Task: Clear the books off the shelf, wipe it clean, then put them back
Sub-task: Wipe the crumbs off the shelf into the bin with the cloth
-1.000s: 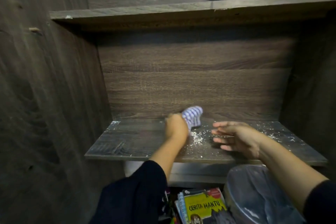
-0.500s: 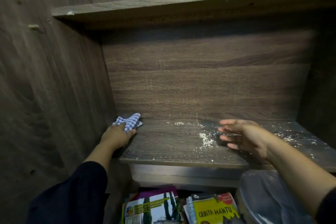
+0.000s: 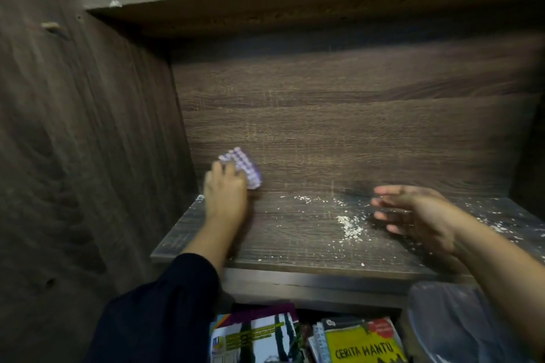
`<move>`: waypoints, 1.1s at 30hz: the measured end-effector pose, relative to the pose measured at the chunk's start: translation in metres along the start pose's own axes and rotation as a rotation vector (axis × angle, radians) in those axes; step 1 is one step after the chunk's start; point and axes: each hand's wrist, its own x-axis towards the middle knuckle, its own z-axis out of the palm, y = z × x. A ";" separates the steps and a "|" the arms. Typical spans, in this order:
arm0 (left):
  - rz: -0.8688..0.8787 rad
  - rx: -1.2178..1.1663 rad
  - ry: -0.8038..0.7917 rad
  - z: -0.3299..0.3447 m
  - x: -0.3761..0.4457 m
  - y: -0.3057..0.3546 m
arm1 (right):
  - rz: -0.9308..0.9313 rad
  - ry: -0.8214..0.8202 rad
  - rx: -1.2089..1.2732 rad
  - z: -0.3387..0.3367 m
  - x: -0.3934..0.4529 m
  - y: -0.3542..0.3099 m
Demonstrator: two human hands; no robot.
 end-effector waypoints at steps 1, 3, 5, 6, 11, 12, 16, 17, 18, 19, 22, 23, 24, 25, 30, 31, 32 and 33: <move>-0.040 0.037 -0.041 0.002 0.001 -0.017 | -0.008 0.003 0.001 0.000 0.002 0.000; -0.129 0.071 -0.253 0.015 0.005 -0.045 | -0.015 0.013 -0.008 0.000 0.005 0.001; -0.157 0.042 -0.473 0.031 0.009 -0.060 | -0.026 0.024 -0.028 0.004 0.009 0.004; -0.175 -0.007 -0.559 0.038 0.014 -0.065 | -0.035 0.028 -0.043 0.006 0.010 0.005; -0.293 -0.193 -0.682 0.061 0.042 -0.071 | -0.086 0.048 -0.157 0.014 0.011 0.008; -0.303 -0.223 -0.669 0.061 0.042 -0.068 | -0.095 0.047 -0.169 0.014 0.012 0.007; -0.349 -0.326 -0.585 0.054 0.033 -0.053 | -0.111 0.063 -0.230 0.010 0.016 0.007; -0.309 -0.343 -0.571 0.052 0.032 -0.046 | -0.115 0.072 -0.242 0.009 0.017 0.007; -0.260 -0.370 -0.582 0.050 0.031 -0.036 | -0.120 0.084 -0.254 0.010 0.018 0.007; -0.202 -0.419 -0.592 0.049 0.029 -0.021 | -0.125 0.097 -0.267 0.010 0.019 0.007; -0.019 -0.632 -0.565 0.035 0.018 0.031 | -0.144 0.121 -0.312 0.017 0.019 0.006; 0.017 -0.695 -0.529 0.030 0.015 0.046 | -0.154 0.126 -0.322 0.020 0.019 0.007; 0.021 -0.700 -0.479 0.025 0.014 0.055 | -0.161 0.125 -0.329 0.022 0.020 0.007; 0.002 -0.645 -0.406 0.020 0.015 0.058 | -0.161 0.119 -0.333 0.025 0.021 0.008; -0.142 -0.033 -0.109 0.006 0.023 -0.009 | -0.171 0.107 -0.375 0.031 0.025 0.012; -0.178 0.009 -0.172 0.011 0.023 -0.027 | -0.173 0.105 -0.376 0.031 0.026 0.012; -0.230 0.016 -0.265 0.016 0.024 -0.041 | -0.177 0.103 -0.374 0.030 0.027 0.013; -0.264 0.004 -0.370 0.025 0.027 -0.054 | -0.179 0.102 -0.372 0.030 0.028 0.013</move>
